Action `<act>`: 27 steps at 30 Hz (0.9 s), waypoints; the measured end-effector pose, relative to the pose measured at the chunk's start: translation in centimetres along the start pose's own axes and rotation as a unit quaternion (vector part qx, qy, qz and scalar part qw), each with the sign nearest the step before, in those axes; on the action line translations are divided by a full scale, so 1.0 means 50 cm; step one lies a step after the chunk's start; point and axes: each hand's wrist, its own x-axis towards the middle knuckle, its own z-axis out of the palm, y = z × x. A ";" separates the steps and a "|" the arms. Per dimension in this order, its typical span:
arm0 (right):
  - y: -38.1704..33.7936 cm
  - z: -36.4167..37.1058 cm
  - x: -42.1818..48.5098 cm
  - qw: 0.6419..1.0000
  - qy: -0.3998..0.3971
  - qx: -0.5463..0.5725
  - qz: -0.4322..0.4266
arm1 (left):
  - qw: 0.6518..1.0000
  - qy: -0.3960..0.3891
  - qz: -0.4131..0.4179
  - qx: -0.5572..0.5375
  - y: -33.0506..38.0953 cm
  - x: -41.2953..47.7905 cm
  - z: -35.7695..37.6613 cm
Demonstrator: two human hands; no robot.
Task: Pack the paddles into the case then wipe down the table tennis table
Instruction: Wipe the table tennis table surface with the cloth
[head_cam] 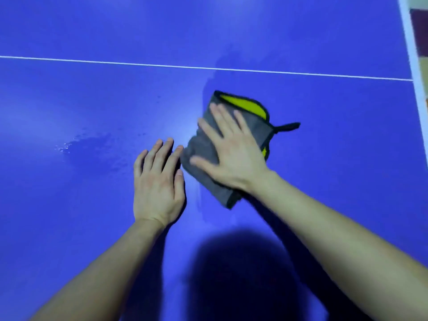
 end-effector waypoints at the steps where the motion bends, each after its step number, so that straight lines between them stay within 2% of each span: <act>1: -0.042 0.006 -0.086 0.999 -0.030 0.005 -0.026 | 1.000 -0.002 0.002 0.001 -0.001 0.000 0.000; 3: -0.076 0.001 -0.201 0.994 -0.073 -0.007 -0.075 | 1.000 -0.004 0.005 0.001 -0.003 -0.001 0.000; 5: -0.025 -0.007 -0.196 0.994 -0.065 -0.014 -0.081 | 1.000 -0.004 0.001 -0.005 -0.001 -0.002 0.000; 7: 0.067 -0.030 -0.094 0.999 -0.010 -0.037 0.004 | 1.000 -0.001 -0.001 -0.010 0.002 -0.001 0.000; 10: 0.176 -0.058 0.041 0.984 0.014 -0.050 0.172 | 1.000 0.006 -0.003 -0.015 0.001 -0.002 0.003; 12: 0.161 -0.043 0.037 0.980 0.034 -0.054 0.190 | 1.000 0.007 -0.004 -0.011 0.000 -0.002 0.005; 15: -0.014 -0.009 -0.133 0.994 0.039 -0.035 0.097 | 1.000 0.009 -0.001 -0.010 0.000 -0.002 0.006; 17: -0.147 0.022 -0.293 0.998 -0.043 -0.014 -0.033 | 1.000 0.014 0.002 -0.006 -0.002 0.000 0.007; 19: -0.166 0.022 -0.391 0.985 -0.091 0.007 -0.146 | 1.000 0.015 0.004 -0.003 -0.001 -0.001 0.005; 20: -0.126 0.012 -0.402 0.984 -0.086 0.017 -0.156 | 1.000 0.016 0.003 -0.002 0.002 -0.004 0.005; 21: -0.065 -0.004 -0.387 0.991 -0.057 0.015 -0.124 | 1.000 0.018 0.001 -0.004 0.003 -0.003 0.005; 23: 0.078 -0.053 -0.327 0.999 0.016 -0.002 0.043 | 1.000 0.028 0.001 -0.012 0.004 -0.001 0.006; 25: 0.183 -0.093 -0.277 0.976 0.058 -0.022 0.211 | 0.998 0.052 0.009 -0.015 0.002 -0.004 0.009; 27: 0.167 -0.078 -0.267 0.959 0.080 -0.025 0.272 | 0.996 0.085 0.018 -0.004 0.000 -0.007 0.012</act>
